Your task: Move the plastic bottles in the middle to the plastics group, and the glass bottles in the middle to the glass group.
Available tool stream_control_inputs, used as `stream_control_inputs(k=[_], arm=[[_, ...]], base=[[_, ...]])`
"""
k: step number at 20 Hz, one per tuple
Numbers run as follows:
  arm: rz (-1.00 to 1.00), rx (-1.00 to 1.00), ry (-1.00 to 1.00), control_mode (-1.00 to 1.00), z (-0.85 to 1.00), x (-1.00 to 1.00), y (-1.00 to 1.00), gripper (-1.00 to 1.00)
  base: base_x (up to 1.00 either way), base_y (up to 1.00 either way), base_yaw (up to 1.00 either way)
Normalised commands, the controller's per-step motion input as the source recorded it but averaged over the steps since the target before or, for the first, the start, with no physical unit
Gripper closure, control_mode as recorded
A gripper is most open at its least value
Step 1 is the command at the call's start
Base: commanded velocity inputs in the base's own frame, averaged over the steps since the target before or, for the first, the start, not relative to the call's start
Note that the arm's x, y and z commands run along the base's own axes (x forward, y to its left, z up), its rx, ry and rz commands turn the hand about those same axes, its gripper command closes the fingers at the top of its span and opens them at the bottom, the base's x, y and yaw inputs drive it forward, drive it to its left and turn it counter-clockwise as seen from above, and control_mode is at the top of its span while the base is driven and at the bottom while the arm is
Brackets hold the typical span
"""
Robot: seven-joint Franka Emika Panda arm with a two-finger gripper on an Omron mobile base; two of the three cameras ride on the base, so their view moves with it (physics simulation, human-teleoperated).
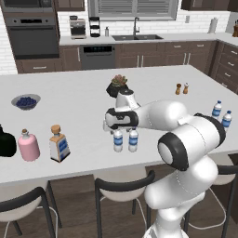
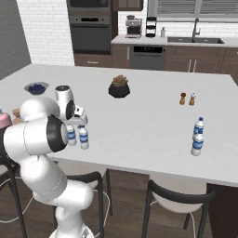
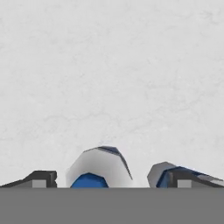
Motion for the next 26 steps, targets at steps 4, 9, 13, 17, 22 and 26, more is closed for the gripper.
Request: stream_control_inputs(k=[4,9,13,17,22,26], arm=[[0.0,0.07,0.0,-1.0,-0.1,0.0,0.02,-1.0],[0.0,0.06,-0.02,-1.0,-0.12,0.0,0.06,-1.0],[0.0,0.02,-0.08,-1.0,-0.11,0.0,0.05,-1.0],[0.0,0.0,-0.08,-1.0,-0.14,-0.07,0.0,-1.0],[0.0,0.0,-0.05,-1.0,-0.18,-0.21,0.0,-1.0],[0.0,0.0,-0.02,-1.0,-0.15,-0.23,0.0,-1.0]], base=[[0.0,0.0,0.0],[0.0,0.0,0.0],[0.0,0.0,0.0],[0.0,0.0,0.0],[0.0,0.0,0.0],[0.0,0.0,0.0]])
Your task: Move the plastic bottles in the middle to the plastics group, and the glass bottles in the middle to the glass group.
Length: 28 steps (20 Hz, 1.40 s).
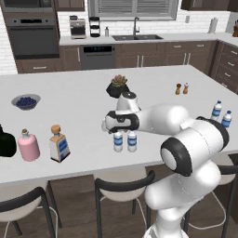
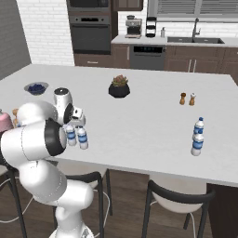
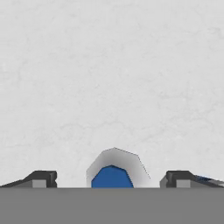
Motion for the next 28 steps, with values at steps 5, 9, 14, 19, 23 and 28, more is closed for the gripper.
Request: stream_control_inputs(k=[5,9,14,19,23,28], arm=[[0.0,0.0,-0.07,-1.0,-0.09,-0.02,0.0,1.0],[0.0,0.0,-0.11,-1.0,-0.04,0.0,-0.02,1.0],[0.0,0.0,-0.08,-1.0,-0.08,-0.11,-0.04,1.0],[0.01,0.0,-0.07,-1.0,-0.07,-0.29,-0.11,1.0],[0.0,0.01,-0.07,-1.0,0.14,-0.18,-0.03,1.0],[0.0,0.0,-0.05,-1.0,0.51,-0.06,0.01,1.0]], base=[[0.0,0.0,0.0],[0.0,0.0,0.0],[0.0,0.0,0.0],[0.0,0.0,0.0],[0.0,0.0,0.0],[0.0,0.0,0.0]])
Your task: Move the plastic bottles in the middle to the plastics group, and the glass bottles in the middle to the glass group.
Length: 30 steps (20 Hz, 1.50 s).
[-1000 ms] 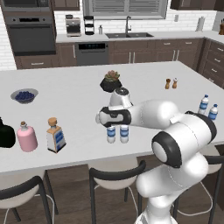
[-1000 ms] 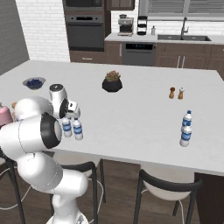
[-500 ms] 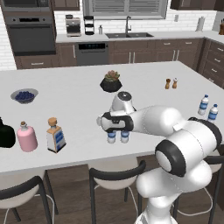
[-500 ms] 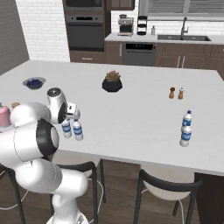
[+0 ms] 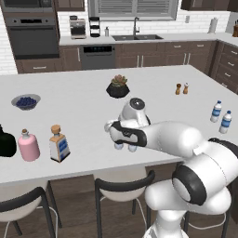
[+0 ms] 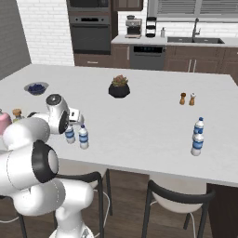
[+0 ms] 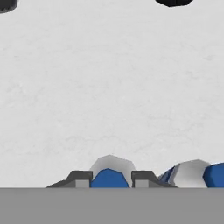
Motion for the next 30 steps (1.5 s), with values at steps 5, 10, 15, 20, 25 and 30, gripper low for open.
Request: stream_control_inputs(k=[5,10,15,20,25,30], arm=[[0.0,0.0,-0.01,-1.0,0.52,-0.09,0.04,1.0],[0.0,0.0,0.01,-1.0,0.59,-0.28,-0.07,1.0],[0.0,0.0,0.0,-1.0,0.73,-0.4,-0.28,1.0],[-0.03,0.0,0.01,-1.0,0.46,-0.76,-0.54,1.0],[-0.08,-0.01,-0.03,-1.0,0.32,-0.5,-0.71,1.0],[-0.13,-0.01,0.0,-1.0,0.1,-0.23,-0.87,1.0]], base=[[0.0,0.0,0.0],[0.0,0.0,0.0],[0.0,0.0,0.0],[0.0,0.0,0.0],[0.0,0.0,0.0],[0.0,0.0,0.0]])
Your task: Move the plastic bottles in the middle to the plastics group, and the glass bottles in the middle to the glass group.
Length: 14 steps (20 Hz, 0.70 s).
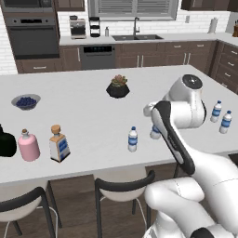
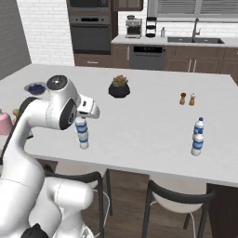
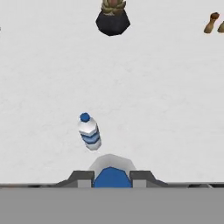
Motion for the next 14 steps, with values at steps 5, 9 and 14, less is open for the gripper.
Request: stream_control_inputs(k=[5,9,14], arm=[[-0.27,-0.06,0.0,-1.0,0.0,0.12,-0.9,1.0],[-0.19,-0.04,0.0,-1.0,-0.01,0.3,-0.89,1.0],[-0.16,-0.04,0.01,-1.0,-0.07,0.41,-0.87,1.0]], base=[[0.0,0.0,0.0],[0.0,0.0,0.0],[0.0,0.0,0.0]])
